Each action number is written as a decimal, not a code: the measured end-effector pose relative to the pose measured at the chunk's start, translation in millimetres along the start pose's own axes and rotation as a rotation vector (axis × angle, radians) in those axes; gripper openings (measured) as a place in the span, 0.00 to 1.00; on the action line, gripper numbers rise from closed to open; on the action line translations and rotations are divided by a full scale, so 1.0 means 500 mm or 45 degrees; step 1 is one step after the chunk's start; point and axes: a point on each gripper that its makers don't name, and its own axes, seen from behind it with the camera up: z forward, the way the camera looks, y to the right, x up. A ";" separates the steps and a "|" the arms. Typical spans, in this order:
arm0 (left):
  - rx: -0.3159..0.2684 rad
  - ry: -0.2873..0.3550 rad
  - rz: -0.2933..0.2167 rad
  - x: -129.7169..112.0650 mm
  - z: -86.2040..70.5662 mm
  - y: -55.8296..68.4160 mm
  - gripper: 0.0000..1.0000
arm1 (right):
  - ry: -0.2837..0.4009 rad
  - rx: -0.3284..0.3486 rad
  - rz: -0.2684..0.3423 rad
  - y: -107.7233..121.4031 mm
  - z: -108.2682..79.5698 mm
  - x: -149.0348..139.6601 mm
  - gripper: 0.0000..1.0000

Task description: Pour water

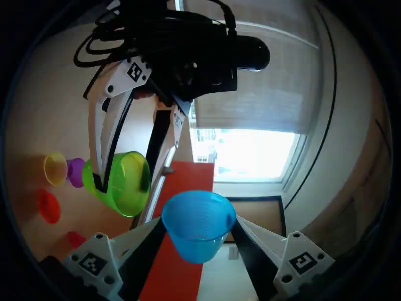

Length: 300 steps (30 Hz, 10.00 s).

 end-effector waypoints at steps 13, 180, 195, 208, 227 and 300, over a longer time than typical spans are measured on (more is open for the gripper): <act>0.003 -0.005 -0.002 -0.001 -0.002 -0.003 0.89 | 0.022 -0.003 0.111 -0.002 0.000 0.010 0.90; -0.045 -0.716 -0.097 -0.510 -0.152 0.101 0.89 | -0.358 0.936 1.790 -0.786 -0.268 0.140 0.91; -0.035 -0.711 -0.045 -0.511 -0.160 0.108 0.89 | -0.367 0.914 1.785 -0.794 -0.300 0.133 0.91; -0.022 -0.710 -0.031 -0.513 -0.163 0.108 0.91 | -0.406 0.923 1.765 -0.818 -0.326 0.128 0.91; -0.036 -0.763 -0.063 -0.537 -0.167 0.114 0.93 | -0.435 0.924 1.752 -0.828 -0.335 0.126 0.95; 0.811 -0.435 -0.227 -0.421 -0.441 -0.155 0.93 | -0.859 -0.076 1.993 -0.727 -0.531 -0.127 0.95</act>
